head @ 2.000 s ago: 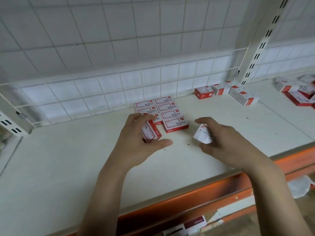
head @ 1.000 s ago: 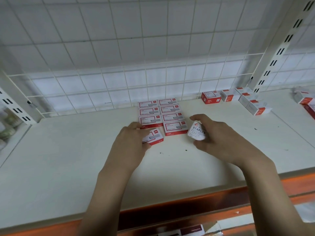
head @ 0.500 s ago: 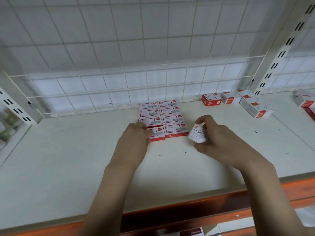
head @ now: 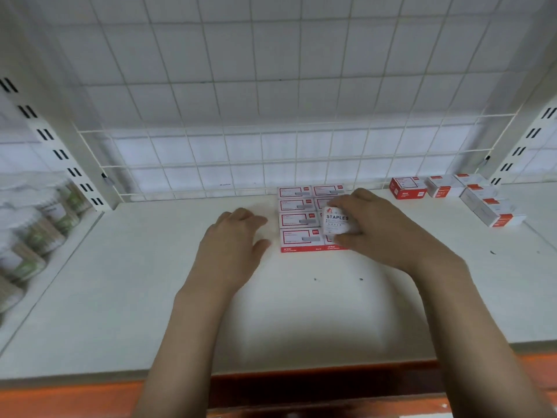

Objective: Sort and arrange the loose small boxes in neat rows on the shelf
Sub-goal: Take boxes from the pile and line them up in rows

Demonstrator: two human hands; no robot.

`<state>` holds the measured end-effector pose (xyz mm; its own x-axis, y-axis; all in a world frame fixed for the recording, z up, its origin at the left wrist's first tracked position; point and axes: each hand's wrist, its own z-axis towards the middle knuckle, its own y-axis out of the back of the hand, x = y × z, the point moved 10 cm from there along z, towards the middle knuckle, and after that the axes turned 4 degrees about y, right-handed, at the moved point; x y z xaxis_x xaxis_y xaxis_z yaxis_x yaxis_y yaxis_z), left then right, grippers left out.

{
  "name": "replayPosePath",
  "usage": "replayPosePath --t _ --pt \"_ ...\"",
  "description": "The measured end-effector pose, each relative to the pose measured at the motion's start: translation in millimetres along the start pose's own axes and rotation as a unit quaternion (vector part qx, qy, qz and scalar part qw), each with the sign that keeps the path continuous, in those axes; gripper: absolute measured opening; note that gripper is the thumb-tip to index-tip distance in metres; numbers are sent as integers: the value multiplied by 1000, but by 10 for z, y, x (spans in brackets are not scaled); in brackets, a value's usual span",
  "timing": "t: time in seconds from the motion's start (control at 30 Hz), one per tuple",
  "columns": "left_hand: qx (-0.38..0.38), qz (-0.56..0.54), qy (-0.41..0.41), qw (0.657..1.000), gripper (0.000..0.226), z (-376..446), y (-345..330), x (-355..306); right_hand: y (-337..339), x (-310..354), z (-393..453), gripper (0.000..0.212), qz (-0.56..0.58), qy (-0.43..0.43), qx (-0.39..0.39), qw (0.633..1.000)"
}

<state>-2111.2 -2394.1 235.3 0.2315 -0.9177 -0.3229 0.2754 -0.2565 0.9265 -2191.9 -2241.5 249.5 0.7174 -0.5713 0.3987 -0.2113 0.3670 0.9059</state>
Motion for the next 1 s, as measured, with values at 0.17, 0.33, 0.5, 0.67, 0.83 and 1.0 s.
replayPosePath --t 0.17,0.33,0.5,0.67,0.83,1.0 --pt "-44 -14 50 998 35 -145 376 423 -131 471 503 40 8 44 27 999" --pt "-68 -20 82 994 34 -269 570 695 -545 728 942 40 4 76 75 994" --pt "-68 -30 93 993 33 -323 583 834 -902 689 1152 43 -27 66 110 991" --pt "-66 -37 85 994 33 -301 541 818 -941 665 1086 50 -50 58 117 990" --pt "-55 -51 81 994 34 -257 454 784 -955 817 767 34 -145 118 51 981" --pt "-38 -54 81 995 34 -241 373 792 -1124 775 683 46 -173 81 54 980"
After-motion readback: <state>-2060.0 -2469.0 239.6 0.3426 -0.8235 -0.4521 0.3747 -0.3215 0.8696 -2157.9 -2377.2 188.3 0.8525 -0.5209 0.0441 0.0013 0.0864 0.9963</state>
